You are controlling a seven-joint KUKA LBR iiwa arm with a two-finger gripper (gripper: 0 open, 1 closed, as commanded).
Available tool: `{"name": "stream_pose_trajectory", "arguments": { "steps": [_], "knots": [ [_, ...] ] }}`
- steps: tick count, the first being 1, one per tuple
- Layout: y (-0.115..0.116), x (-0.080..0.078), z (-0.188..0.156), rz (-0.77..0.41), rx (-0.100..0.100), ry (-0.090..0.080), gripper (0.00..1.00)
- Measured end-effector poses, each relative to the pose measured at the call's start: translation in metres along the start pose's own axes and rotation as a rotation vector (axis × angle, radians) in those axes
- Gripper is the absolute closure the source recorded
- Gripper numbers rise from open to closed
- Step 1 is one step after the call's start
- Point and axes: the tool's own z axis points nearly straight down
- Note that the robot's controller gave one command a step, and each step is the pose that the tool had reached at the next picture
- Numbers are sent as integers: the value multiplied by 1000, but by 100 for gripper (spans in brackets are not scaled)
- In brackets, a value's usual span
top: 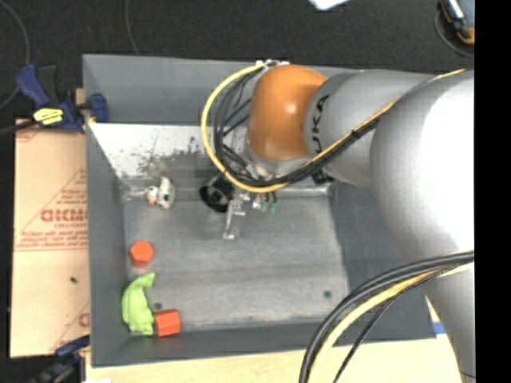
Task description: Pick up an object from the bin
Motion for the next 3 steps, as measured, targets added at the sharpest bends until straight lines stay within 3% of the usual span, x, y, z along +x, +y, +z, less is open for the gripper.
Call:
{"name": "stream_pose_trajectory", "arguments": {
  "steps": [1, 2, 3],
  "knots": [
    [25, -12, 24, -247, -2, 4, 100],
    [25, -12, 24, -247, -2, 4, 100],
    [10, -19, 28, -265, -9, -15, 100]
  ]
}}
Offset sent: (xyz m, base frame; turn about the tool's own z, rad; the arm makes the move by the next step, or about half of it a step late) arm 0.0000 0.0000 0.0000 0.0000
